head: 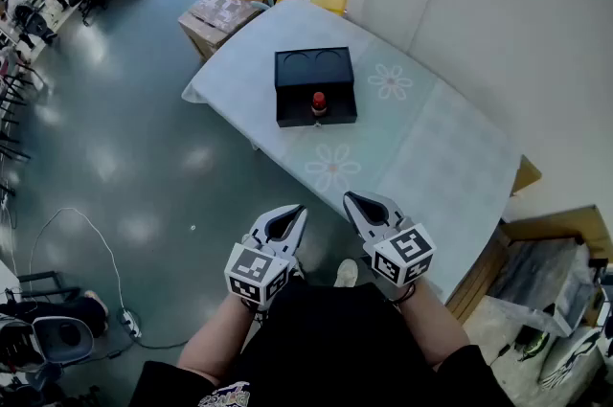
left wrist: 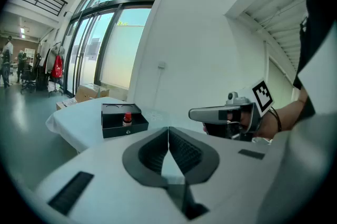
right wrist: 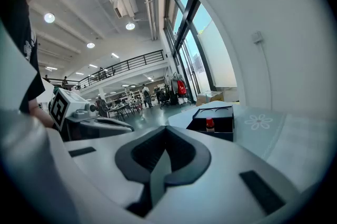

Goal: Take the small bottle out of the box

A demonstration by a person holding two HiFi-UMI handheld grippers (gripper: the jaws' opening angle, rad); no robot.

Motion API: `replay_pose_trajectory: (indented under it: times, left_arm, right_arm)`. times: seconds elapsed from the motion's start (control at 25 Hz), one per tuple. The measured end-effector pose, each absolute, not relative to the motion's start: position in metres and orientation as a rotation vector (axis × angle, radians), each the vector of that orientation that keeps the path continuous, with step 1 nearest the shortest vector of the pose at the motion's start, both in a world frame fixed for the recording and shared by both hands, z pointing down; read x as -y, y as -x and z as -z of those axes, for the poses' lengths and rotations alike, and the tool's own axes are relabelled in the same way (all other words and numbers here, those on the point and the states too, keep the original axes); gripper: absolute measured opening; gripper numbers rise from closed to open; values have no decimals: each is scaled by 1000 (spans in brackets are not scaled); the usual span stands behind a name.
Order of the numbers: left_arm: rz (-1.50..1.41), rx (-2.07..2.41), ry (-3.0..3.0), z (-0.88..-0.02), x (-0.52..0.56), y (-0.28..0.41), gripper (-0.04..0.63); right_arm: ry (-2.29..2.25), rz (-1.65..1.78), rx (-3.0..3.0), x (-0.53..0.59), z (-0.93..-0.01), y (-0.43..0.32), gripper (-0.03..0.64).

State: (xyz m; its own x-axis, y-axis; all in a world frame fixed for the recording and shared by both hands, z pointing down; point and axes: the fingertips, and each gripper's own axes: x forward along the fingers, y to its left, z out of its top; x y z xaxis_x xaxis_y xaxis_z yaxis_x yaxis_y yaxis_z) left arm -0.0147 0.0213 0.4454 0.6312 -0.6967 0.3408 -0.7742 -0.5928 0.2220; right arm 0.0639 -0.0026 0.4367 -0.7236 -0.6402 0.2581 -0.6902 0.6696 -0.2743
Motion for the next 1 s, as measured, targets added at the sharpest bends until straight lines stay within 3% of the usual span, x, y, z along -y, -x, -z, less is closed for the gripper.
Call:
replay_pose_trajectory:
  times: [1.0]
  left_arm:
    - [-311,1130,-2561,-442,-6,46,29]
  right_arm:
    - [-1096,-503,2757,13,-431,-28,23]
